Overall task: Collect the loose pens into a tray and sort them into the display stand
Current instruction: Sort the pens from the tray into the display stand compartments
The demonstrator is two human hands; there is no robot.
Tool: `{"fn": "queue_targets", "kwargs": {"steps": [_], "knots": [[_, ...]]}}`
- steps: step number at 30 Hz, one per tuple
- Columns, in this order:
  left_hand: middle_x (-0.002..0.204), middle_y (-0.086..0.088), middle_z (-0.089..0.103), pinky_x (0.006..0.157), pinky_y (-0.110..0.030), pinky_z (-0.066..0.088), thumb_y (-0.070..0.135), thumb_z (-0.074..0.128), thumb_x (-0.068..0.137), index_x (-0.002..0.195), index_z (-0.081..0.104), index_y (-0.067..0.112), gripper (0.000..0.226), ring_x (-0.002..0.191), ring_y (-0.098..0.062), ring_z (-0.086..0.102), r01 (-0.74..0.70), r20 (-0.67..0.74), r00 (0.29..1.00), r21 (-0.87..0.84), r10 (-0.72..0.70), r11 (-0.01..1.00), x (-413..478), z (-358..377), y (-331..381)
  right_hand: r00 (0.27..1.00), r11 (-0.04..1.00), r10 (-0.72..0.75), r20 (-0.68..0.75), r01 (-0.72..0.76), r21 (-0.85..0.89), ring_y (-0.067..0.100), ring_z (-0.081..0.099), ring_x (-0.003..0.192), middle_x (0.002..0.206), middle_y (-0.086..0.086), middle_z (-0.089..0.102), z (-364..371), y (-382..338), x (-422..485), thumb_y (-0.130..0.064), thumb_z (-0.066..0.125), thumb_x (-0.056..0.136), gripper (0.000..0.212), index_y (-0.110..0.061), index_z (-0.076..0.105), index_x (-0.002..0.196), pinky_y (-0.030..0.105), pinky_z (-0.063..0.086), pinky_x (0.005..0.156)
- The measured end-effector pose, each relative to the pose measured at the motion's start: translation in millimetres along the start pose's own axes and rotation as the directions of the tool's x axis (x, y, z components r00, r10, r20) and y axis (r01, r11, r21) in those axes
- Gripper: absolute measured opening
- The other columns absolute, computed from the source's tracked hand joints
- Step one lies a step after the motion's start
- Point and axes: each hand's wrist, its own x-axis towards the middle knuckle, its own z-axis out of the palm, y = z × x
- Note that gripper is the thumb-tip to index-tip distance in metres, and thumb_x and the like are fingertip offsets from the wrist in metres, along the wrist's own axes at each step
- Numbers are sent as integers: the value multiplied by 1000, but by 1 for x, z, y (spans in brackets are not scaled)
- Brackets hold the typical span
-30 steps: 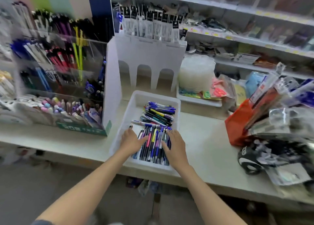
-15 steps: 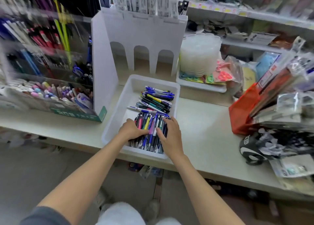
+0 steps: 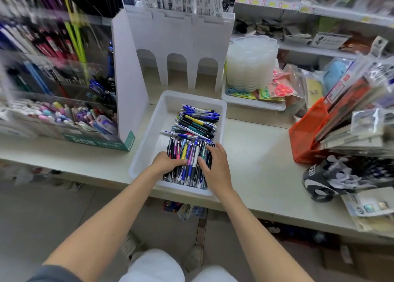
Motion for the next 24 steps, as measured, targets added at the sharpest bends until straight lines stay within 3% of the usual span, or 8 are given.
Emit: {"fn": "queue_targets", "kwargs": {"steps": [4, 6, 9, 10, 14, 18, 21, 24], "knots": [[102, -14, 62, 76, -36, 48, 27, 75, 87, 109, 52, 5, 39, 80, -21, 56, -58, -11, 998, -62, 57, 996, 4, -2, -1, 1000, 1000, -1, 2, 1, -6, 7, 13, 148, 158, -4, 27, -1, -2, -1, -41, 55, 98, 52, -20, 44, 144, 29, 17, 118], [119, -19, 61, 77, -38, 49, 25, 76, 87, 125, 51, 2, 51, 91, -25, 58, -68, -10, 998, -55, 68, 996, 6, -4, -4, 1000, 1000, 2, 3, -2, -12, 7, 13, 148, 158, -4, 28, -2, -3, -1, -40, 56, 98, 52, -20, 44, 144, 30, 18, 117], [140, -18, 49, 95, -40, 46, 28, 77, 86, 143, 38, -4, 77, 123, -33, 51, -43, -16, 999, -72, 42, 996, 2, -6, -7, 1000, 1000, 2, 5, -2, -23, 7, 12, 148, 158, -4, 28, -2, -4, -2, -38, 56, 98, 51, -19, 44, 144, 29, 18, 117], [138, -19, 50, 96, -40, 46, 29, 78, 86, 141, 39, -4, 75, 123, -34, 51, -40, -23, 999, -88, 39, 995, 4, -7, -9, 1000, 1000, 3, 8, -3, -28, 7, 12, 148, 158, -4, 28, -2, -4, -2, -38, 55, 98, 51, -19, 44, 144, 28, 18, 117], [97, -17, 60, 73, -36, 48, 23, 72, 89, 110, 57, -1, 35, 81, -27, 57, -125, -59, 991, -124, 119, 984, 7, -15, -14, 1000, 999, -1, 15, 1, -42, 7, 11, 148, 159, -4, 27, -2, -3, -2, -39, 55, 98, 50, -20, 44, 144, 28, 17, 116], [86, -18, 67, 78, -41, 57, 12, 70, 90, 89, 60, 6, 11, 75, -29, 68, -209, -79, 976, -103, 201, 972, 1, -26, -16, 1000, 999, -2, 21, 3, -47, 6, 10, 148, 158, -5, 28, -1, -1, -1, -40, 54, 99, 50, -21, 44, 144, 32, 19, 118], [91, -18, 72, 74, -41, 61, 5, 67, 92, 96, 61, 7, 8, 78, -24, 75, -249, -80, 968, -206, 237, 946, -18, -38, -9, 1000, 995, -20, 18, 21, -97, 10, 15, 148, 153, -3, 38, -2, -1, 0, -40, 54, 98, 48, -20, 46, 141, 36, 17, 118], [95, -13, 71, 59, -29, 57, 7, 67, 93, 109, 58, 9, 19, 79, -18, 76, -310, -79, 950, -327, 301, 893, -34, -50, -2, 983, 963, -160, -87, 137, -231, 21, 38, 135, 135, 1, 53, -4, -8, 2, -31, 58, 96, 40, -16, 53, 133, 30, 18, 112]]}}
